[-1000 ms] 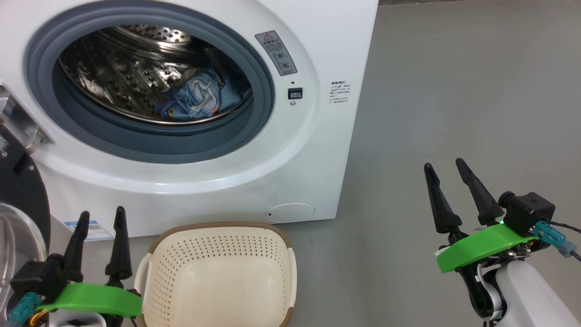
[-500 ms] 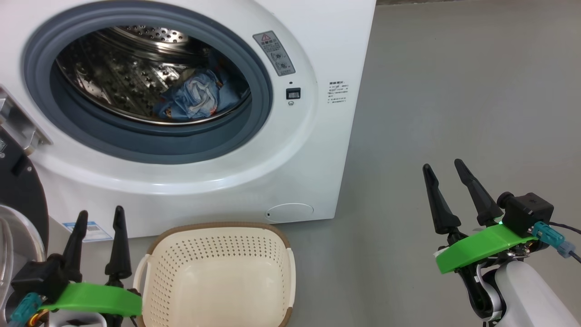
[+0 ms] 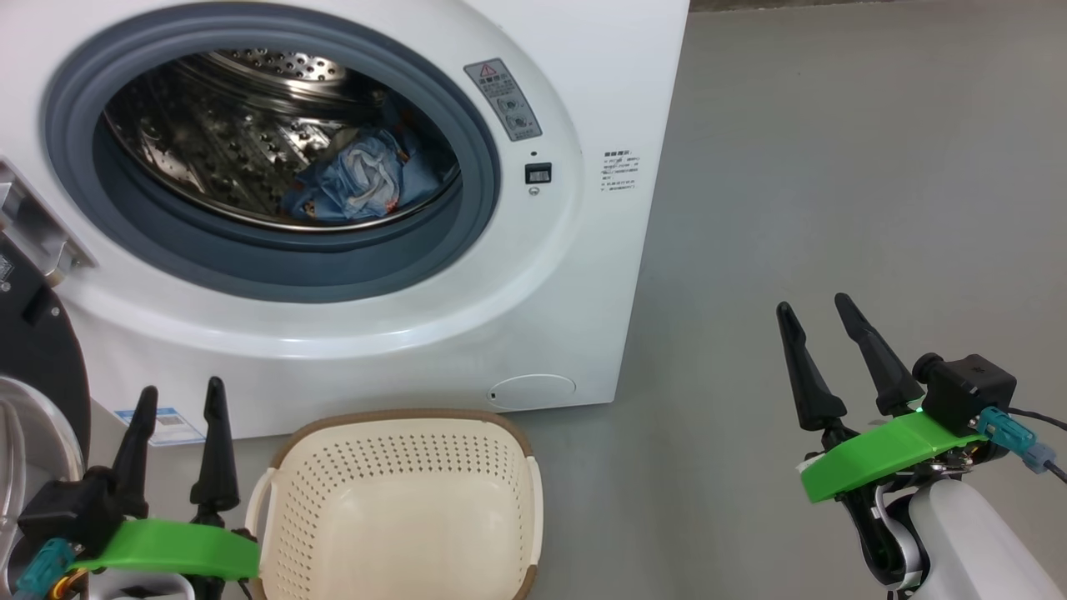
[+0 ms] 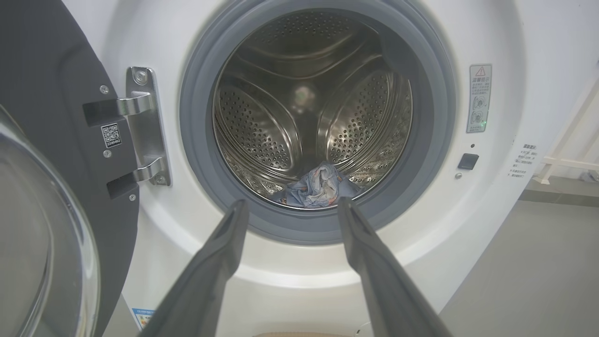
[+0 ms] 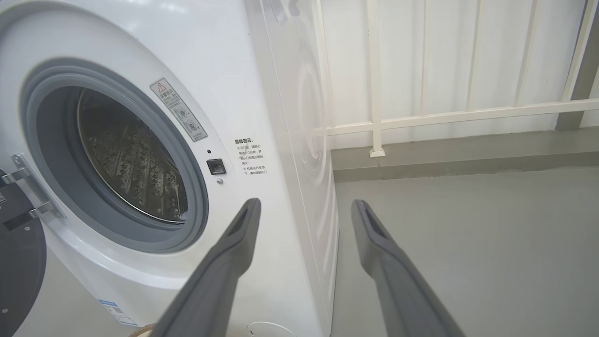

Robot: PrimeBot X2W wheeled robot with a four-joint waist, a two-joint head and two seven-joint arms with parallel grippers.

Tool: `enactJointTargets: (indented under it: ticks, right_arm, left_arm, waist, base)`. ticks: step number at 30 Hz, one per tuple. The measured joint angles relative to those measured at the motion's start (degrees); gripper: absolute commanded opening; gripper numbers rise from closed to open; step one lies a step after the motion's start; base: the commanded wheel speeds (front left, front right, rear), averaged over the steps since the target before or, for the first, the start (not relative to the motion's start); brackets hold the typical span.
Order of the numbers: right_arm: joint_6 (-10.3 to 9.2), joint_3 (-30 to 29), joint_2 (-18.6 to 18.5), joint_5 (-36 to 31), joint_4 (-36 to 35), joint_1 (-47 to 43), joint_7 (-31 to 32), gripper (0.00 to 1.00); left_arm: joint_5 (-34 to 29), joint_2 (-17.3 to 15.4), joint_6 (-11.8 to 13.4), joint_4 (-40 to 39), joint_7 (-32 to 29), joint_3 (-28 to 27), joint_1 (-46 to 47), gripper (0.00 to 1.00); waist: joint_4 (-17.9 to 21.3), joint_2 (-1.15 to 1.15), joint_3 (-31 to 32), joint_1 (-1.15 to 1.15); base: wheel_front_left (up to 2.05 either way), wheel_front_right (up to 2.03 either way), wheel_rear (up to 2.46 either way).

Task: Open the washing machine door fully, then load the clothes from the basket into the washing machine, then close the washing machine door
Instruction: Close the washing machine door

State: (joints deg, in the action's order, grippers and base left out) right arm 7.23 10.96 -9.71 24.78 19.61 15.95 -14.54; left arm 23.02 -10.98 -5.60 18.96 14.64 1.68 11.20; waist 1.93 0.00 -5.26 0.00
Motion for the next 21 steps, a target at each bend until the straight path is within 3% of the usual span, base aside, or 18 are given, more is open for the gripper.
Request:
enactJointTargets:
  ticks: [12, 21]
  right_arm:
    - [0.0, 0.0, 0.0, 0.4, 0.1, 0.0, 0.0, 1.0]
    - [0.0, -0.1, 0.0, 0.5, 0.2, 0.0, 0.0, 1.0]
  left_arm:
    - [-0.1, 0.9, -0.5, 0.0, 0.0, -1.2, 0.0, 1.0]
    - [-1.0, 1.2, -1.0, 0.1, 0.0, -1.9, 0.0, 1.0]
  waist:
    - [0.0, 0.0, 0.0, 0.0]
    - [0.2, 0.0, 0.3, 0.0]
  base:
    - [-0.35, 0.35, 0.0]
    - [-1.75, 1.62, 0.14]
